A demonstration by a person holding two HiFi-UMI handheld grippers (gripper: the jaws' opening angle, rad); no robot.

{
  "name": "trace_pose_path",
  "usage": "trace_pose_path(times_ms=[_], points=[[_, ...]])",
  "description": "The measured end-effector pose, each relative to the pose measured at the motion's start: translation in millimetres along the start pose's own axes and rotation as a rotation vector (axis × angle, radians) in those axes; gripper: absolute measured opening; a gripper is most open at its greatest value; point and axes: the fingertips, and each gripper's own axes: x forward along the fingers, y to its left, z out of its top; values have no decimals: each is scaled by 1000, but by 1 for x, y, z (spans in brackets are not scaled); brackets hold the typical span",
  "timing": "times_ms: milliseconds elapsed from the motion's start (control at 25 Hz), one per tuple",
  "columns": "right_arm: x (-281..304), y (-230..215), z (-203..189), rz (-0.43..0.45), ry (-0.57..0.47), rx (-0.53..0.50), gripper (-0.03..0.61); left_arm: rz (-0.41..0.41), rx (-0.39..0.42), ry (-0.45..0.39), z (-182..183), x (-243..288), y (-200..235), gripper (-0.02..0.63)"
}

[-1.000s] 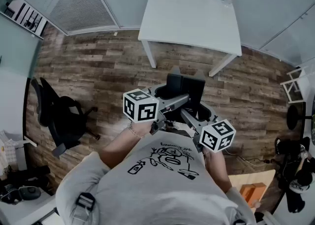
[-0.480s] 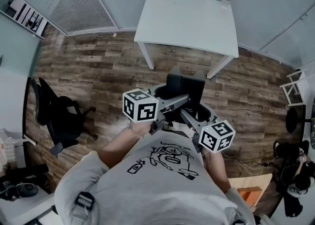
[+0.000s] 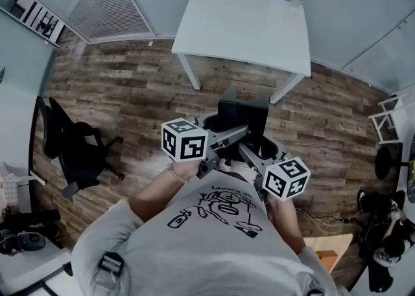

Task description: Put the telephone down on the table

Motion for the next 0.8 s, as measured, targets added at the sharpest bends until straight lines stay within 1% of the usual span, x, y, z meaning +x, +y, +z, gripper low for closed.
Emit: trace_pose_path(times_ms=[400,640,800], points=[[4,-18,13,14,-1,15,247,5,0,-12,12,16,8,304],[20,-32,26,21,5,31,242,-4,-5,-23,28,26,26,304],[40,-42,39,22,16,40,239,-10,-5,-30,45,32,45,305]])
